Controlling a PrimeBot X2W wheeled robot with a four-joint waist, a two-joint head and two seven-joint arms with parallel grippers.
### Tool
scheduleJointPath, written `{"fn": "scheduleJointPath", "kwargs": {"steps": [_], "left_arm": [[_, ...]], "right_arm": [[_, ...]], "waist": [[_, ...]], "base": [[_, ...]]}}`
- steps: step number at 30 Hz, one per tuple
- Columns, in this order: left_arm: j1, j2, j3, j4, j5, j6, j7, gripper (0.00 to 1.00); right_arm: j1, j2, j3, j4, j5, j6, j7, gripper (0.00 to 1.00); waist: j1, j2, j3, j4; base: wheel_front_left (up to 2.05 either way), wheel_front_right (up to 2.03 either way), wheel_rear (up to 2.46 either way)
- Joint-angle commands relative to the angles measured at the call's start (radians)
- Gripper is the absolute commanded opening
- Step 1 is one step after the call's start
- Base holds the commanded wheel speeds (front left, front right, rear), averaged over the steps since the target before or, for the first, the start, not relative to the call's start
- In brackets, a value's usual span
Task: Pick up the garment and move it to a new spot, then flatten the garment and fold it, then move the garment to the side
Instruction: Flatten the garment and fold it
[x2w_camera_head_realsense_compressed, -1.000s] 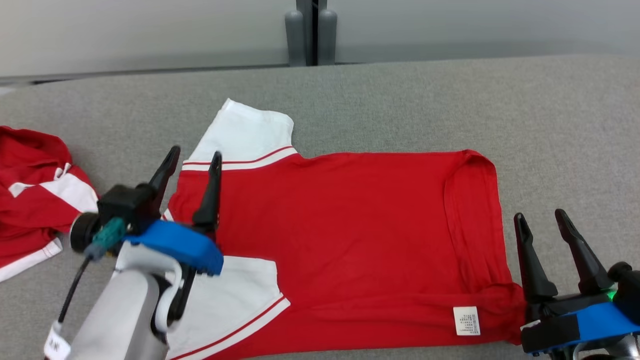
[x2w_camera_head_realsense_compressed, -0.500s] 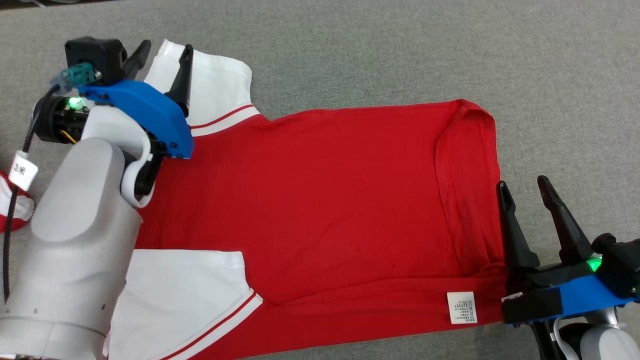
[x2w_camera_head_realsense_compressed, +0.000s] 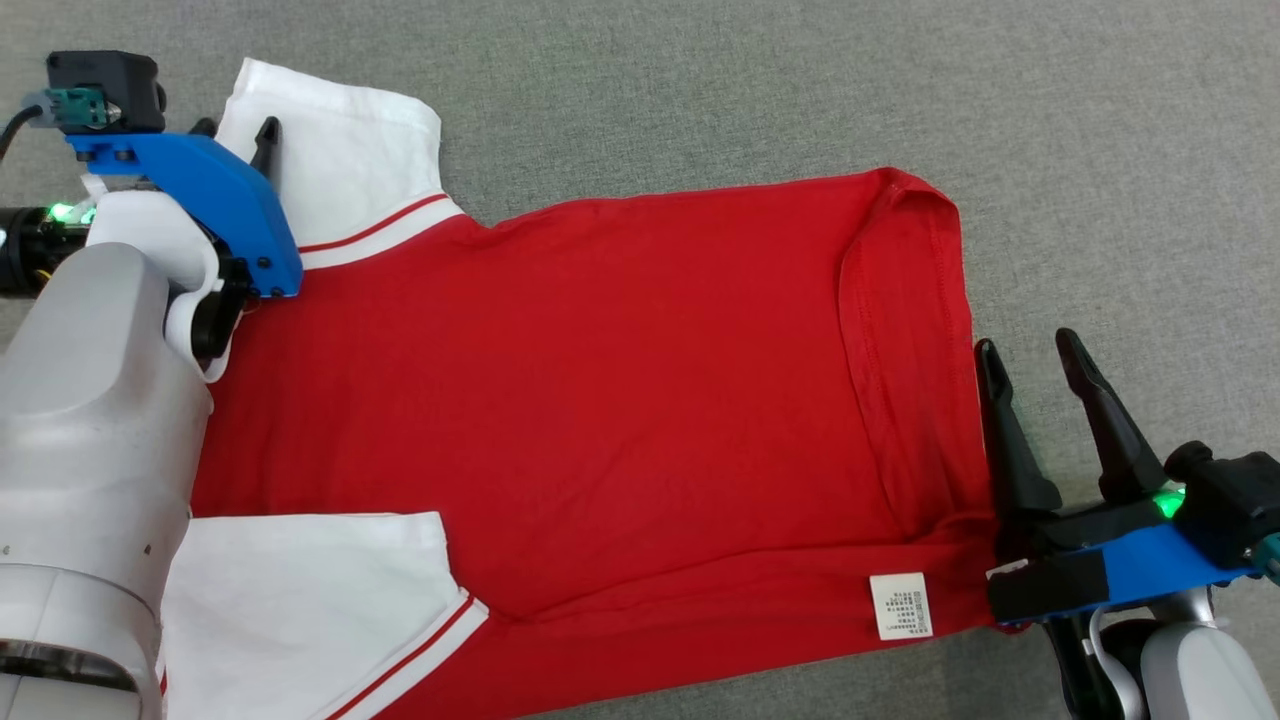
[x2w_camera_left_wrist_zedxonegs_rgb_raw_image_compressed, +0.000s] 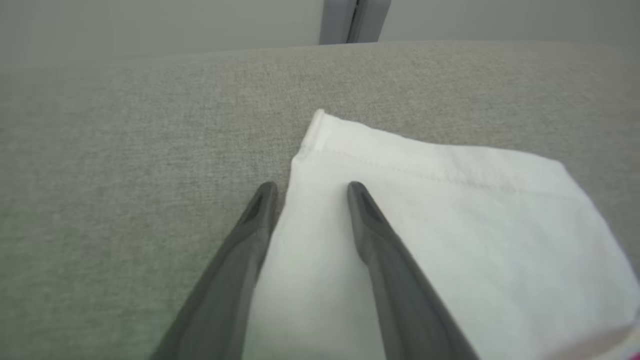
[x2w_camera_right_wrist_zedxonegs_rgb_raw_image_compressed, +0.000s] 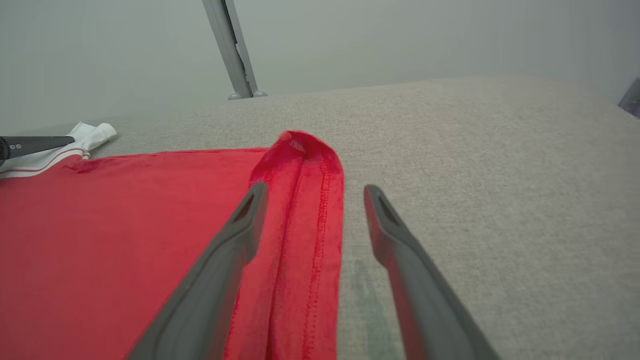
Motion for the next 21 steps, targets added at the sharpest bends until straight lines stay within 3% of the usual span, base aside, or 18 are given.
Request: {"fn": "scheduleJointPath", "kwargs": {"steps": [1, 9, 14, 21], "left_arm": [[0.003, 0.006, -0.031, 0.010, -0.009, -0.007, -0.003, 0.00], [-0.030, 0.016, -0.086, -0.001, -0.040, -0.005, -0.135, 0.00], [-0.031, -0.008, -0.143, -0.034, -0.073, -0.005, -0.231, 0.00], [-0.019, -0.016, -0.207, -0.067, -0.110, -0.005, -0.280, 0.00]], "right_arm": [[-0.025, 0.001, -0.011, 0.007, 0.001, 0.000, 0.000, 1.00], [-0.121, -0.037, -0.019, 0.105, 0.022, 0.000, 0.016, 1.00], [-0.250, -0.101, -0.001, 0.278, 0.059, 0.000, 0.028, 1.00], [-0.389, -0.141, 0.042, 0.421, 0.088, 0.000, 0.018, 1.00]], "waist": [[0.0000, -0.0001, 0.001, 0.001], [0.0000, -0.0001, -0.014, 0.025], [0.0000, -0.0001, -0.027, 0.083], [0.0000, -0.0001, -0.029, 0.129]], "base": [[0.00, 0.00, 0.00], [0.00, 0.00, 0.00], [0.00, 0.00, 0.00], [0.00, 0.00, 0.00]]}}
